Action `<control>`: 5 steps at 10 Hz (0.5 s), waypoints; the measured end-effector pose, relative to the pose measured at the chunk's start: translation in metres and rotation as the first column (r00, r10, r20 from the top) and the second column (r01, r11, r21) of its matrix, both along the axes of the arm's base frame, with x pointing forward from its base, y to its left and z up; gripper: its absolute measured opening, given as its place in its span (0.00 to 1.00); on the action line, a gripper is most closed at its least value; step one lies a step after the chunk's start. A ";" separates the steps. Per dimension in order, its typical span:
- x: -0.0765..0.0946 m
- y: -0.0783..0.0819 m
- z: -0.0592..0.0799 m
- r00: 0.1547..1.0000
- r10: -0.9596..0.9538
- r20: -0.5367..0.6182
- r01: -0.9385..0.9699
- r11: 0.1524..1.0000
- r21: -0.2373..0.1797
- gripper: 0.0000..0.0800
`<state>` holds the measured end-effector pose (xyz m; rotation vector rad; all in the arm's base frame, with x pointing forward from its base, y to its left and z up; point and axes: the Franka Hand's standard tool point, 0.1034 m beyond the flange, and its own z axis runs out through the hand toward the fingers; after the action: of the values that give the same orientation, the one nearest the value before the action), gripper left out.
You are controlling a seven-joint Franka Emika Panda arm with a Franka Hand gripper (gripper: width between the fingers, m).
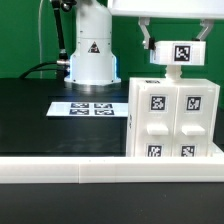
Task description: Assemble cabinet
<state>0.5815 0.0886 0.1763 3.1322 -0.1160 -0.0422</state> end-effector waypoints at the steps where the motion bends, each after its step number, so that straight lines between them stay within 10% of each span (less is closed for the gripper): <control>1: 0.000 0.000 0.000 1.000 -0.001 0.001 0.001 1.000 0.001 0.70; 5: 0.003 0.000 0.000 1.000 0.027 0.001 -0.027 1.000 0.001 0.70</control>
Offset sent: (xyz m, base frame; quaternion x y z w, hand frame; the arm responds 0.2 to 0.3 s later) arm 0.0000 0.0000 0.0000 0.0000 0.0000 0.0000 1.0000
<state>0.5843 0.0881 0.1762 3.1346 -0.0731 -0.0406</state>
